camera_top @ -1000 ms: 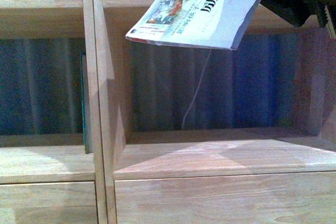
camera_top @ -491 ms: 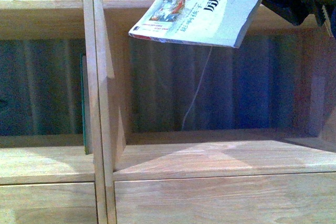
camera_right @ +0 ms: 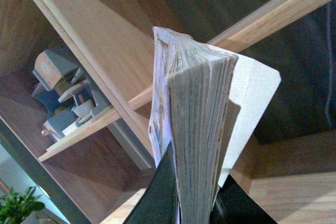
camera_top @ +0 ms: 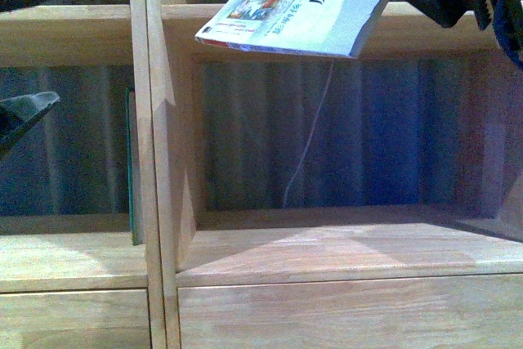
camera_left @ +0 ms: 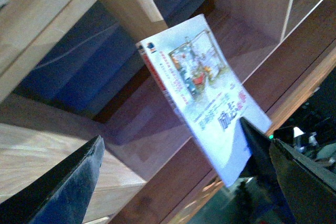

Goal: Organize books on shelf

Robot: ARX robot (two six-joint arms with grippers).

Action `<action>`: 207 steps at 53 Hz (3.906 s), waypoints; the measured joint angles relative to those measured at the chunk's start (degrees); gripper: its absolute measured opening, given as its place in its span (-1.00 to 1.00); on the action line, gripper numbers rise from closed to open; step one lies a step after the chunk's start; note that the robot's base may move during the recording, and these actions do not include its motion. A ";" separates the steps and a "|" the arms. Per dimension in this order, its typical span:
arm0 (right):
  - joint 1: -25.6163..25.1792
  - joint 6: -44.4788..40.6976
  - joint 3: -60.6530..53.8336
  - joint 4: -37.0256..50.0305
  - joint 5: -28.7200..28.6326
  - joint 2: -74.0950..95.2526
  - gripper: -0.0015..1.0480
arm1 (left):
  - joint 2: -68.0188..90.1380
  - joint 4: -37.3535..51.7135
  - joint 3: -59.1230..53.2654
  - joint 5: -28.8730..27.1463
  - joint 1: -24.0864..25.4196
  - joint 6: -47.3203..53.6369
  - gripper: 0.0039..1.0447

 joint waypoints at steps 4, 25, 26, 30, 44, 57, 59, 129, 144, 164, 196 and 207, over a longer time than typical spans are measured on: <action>0.68 0.37 0.02 -0.07 0.24 0.35 -0.86 | 1.31 2.05 0.79 -1.38 -1.49 -4.09 0.86; 6.45 2.93 0.59 -2.38 -0.02 -0.15 -0.86 | 5.35 8.24 3.39 -4.70 -6.36 -13.11 0.86; 6.60 3.10 0.59 -2.43 -0.13 -0.37 -0.86 | 5.35 8.26 3.39 -4.72 -6.36 -13.11 0.86; 7.10 3.39 0.59 -2.43 -0.48 -1.05 -0.86 | 5.35 8.26 3.39 -4.92 -6.36 -13.11 0.86; 9.44 5.35 0.50 -1.49 -0.50 -4.07 -0.86 | 5.40 8.26 3.39 -6.25 -6.99 -13.11 0.86; 11.43 7.17 -1.44 -0.42 -1.03 -4.17 -0.86 | 5.40 8.26 3.39 -6.43 -7.04 -13.11 0.86; 11.47 7.45 -1.70 -0.28 -1.01 -4.07 -0.86 | 5.40 8.26 3.39 -6.43 -7.04 -13.11 0.86; 14.34 9.97 -4.35 -1.05 1.66 -1.86 -0.86 | 5.16 8.39 3.39 -8.28 -7.06 -18.05 -0.88; 3.96 0.50 -6.47 -1.29 5.33 -5.77 0.19 | 0.85 -1.77 5.75 -9.25 -8.28 -4.79 -0.88; -17.59 -10.34 -7.34 -1.68 5.14 -8.79 0.86 | -6.97 -31.63 8.48 -12.39 -2.95 26.45 -0.88; -27.69 -27.58 -17.27 2.51 15.43 -7.54 0.86 | -15.32 -43.12 7.04 -12.20 11.06 81.11 -0.88; -28.85 -30.12 -16.63 -3.67 7.87 -9.20 0.75 | -12.52 -41.68 7.19 -11.32 14.36 82.73 -0.88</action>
